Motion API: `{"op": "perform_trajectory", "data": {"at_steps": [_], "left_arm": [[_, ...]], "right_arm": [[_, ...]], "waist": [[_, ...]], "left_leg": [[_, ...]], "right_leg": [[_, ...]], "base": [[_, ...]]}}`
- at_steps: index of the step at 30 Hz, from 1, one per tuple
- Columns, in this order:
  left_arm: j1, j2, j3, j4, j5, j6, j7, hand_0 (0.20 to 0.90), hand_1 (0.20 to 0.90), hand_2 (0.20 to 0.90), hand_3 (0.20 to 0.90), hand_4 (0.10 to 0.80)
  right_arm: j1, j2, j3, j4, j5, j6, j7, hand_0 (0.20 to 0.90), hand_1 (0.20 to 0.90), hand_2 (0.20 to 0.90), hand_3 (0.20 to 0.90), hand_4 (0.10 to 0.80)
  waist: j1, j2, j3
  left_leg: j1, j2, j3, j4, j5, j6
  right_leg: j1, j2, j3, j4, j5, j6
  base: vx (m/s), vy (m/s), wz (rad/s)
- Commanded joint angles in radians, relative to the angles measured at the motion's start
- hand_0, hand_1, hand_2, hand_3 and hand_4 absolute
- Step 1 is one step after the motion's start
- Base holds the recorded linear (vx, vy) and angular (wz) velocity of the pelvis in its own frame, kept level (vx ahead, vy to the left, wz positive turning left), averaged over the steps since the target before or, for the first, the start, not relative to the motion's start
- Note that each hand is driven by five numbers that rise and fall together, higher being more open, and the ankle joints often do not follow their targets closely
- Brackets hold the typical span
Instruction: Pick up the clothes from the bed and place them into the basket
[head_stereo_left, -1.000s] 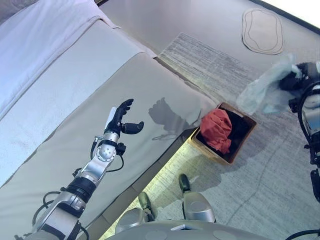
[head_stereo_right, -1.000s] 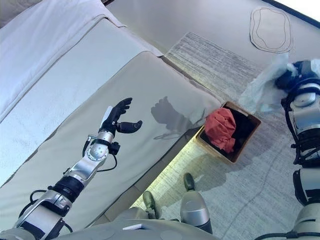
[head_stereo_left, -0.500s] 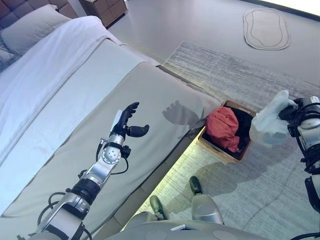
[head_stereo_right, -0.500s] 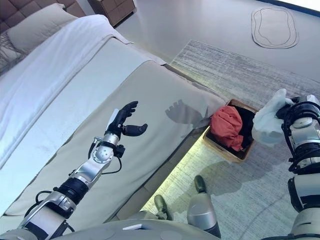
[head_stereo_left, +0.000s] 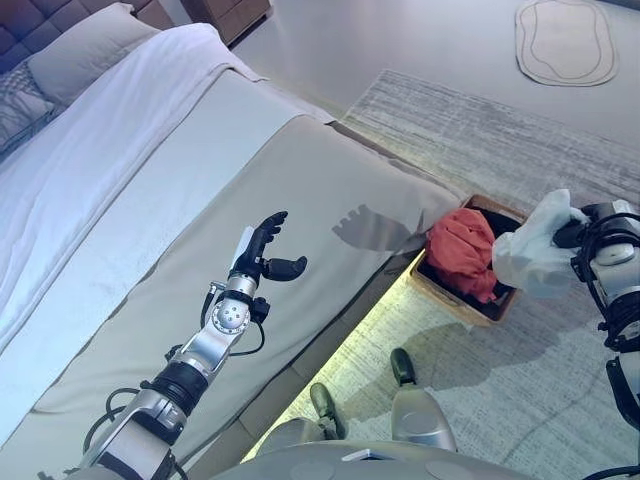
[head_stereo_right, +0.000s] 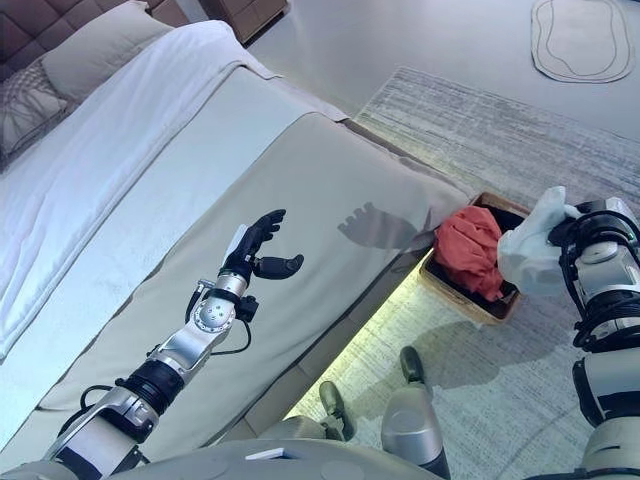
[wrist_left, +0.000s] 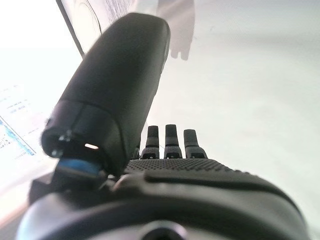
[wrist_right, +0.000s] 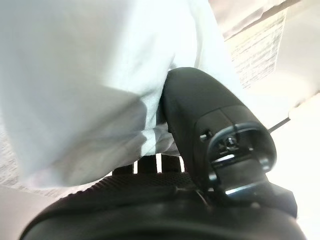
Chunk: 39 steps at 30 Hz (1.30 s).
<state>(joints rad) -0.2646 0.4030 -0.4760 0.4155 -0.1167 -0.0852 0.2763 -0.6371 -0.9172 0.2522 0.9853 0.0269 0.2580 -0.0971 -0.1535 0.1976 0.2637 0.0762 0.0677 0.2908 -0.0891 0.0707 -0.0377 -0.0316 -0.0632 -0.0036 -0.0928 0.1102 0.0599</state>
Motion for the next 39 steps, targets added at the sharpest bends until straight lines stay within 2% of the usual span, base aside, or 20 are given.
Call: {"op": "perform_trajectory", "data": {"at_steps": [1, 7, 8, 9, 10, 11, 19, 26, 39], "left_arm": [[-0.065, 0.046, 0.007, -0.041, 0.012, -0.064, 0.037, 0.900, 0.900, 0.900, 0.900, 0.800], [-0.066, 0.044, 0.005, -0.035, 0.009, -0.072, 0.042, 0.900, 0.900, 0.900, 0.900, 0.800], [-0.063, 0.044, 0.005, -0.033, 0.008, -0.076, 0.043, 0.900, 0.900, 0.900, 0.900, 0.800], [-0.061, 0.044, 0.005, -0.033, 0.007, -0.076, 0.041, 0.900, 0.900, 0.900, 0.900, 0.800], [-0.060, 0.044, 0.004, -0.033, 0.007, -0.075, 0.041, 0.900, 0.900, 0.900, 0.900, 0.800], [-0.061, 0.042, 0.003, -0.037, 0.007, -0.069, 0.044, 0.900, 0.900, 0.900, 0.900, 0.800], [-0.062, 0.063, 0.011, -0.041, -0.003, -0.071, 0.038, 0.900, 0.900, 0.900, 0.900, 0.800], [-0.049, 0.073, 0.014, -0.059, 0.004, -0.072, 0.017, 0.900, 0.900, 0.900, 0.900, 0.800], [-0.037, 0.064, 0.014, -0.037, 0.000, -0.080, 0.012, 0.900, 0.900, 0.900, 0.900, 0.800]], "right_arm": [[-0.123, -0.017, 0.049, 0.002, -0.045, -0.056, -0.034, 0.300, 0.300, 0.300, 0.200, 0.100], [-0.165, -0.016, 0.078, 0.025, -0.061, -0.062, -0.022, 0.300, 0.300, 0.300, 0.200, 0.100], [-0.171, -0.017, 0.086, 0.027, -0.067, -0.061, -0.021, 0.321, 0.321, 0.321, 0.225, 0.125], [-0.170, -0.015, 0.086, 0.028, -0.072, -0.061, -0.022, 0.495, 0.495, 0.495, 0.428, 0.328], [-0.172, -0.011, 0.089, 0.031, -0.076, -0.057, -0.030, 0.773, 0.773, 0.773, 0.752, 0.652], [-0.177, -0.002, 0.093, 0.032, -0.086, -0.048, -0.051, 0.900, 0.900, 0.900, 0.900, 0.800], [-0.174, 0.014, 0.087, 0.076, -0.098, 0.007, -0.036, 0.900, 0.900, 0.900, 0.900, 0.800], [-0.145, 0.027, 0.072, 0.103, -0.071, -0.004, -0.051, 0.900, 0.900, 0.900, 0.900, 0.800], [-0.115, 0.015, 0.046, 0.022, -0.068, -0.044, -0.084, 0.900, 0.900, 0.900, 0.900, 0.800]], "waist": [[0.012, -0.075, -0.021], [0.024, -0.072, -0.015], [0.028, -0.072, -0.015], [0.030, -0.073, -0.016], [0.032, -0.073, -0.017], [0.036, -0.075, -0.018], [0.050, -0.079, -0.014], [0.056, -0.083, -0.020], [0.042, -0.090, -0.032]], "left_leg": [[0.064, 0.047, 0.005, 0.002, -0.065, -0.063], [0.053, 0.044, -0.006, 0.002, -0.060, -0.062], [0.051, 0.044, -0.008, 0.002, -0.059, -0.062], [0.051, 0.043, -0.010, 0.002, -0.059, -0.062], [0.049, 0.043, -0.011, 0.002, -0.058, -0.062], [0.047, 0.043, -0.014, 0.002, -0.057, -0.062], [0.036, 0.044, -0.023, 0.002, -0.055, -0.061], [0.043, 0.046, -0.022, 0.002, -0.055, -0.060], [0.053, 0.051, -0.011, 0.002, -0.056, -0.061]], "right_leg": [[0.019, -0.017, -0.013, 0.007, -0.034, 0.003], [0.016, -0.021, -0.023, 0.006, -0.033, 0.003], [0.017, -0.022, -0.027, 0.006, -0.034, 0.003], [0.017, -0.022, -0.027, 0.006, -0.034, 0.003], [0.018, -0.023, -0.028, 0.006, -0.034, 0.003], [0.018, -0.024, -0.030, 0.006, -0.034, 0.003], [0.014, -0.027, -0.045, 0.006, -0.035, 0.006], [0.025, -0.027, -0.047, 0.006, -0.036, 0.005], [0.033, -0.023, -0.035, 0.006, -0.038, 0.005]], "base": [[-0.020, -0.016, 0.05], [-0.012, 0.002, 0.04], [0.004, -0.006, 0.04], [0.011, -0.011, 0.07], [0.014, -0.017, 0.08], [0.011, -0.020, 0.06], [-0.016, -0.019, 0.06], [0.000, 0.000, 0.00], [0.003, 0.007, 0.00]]}}
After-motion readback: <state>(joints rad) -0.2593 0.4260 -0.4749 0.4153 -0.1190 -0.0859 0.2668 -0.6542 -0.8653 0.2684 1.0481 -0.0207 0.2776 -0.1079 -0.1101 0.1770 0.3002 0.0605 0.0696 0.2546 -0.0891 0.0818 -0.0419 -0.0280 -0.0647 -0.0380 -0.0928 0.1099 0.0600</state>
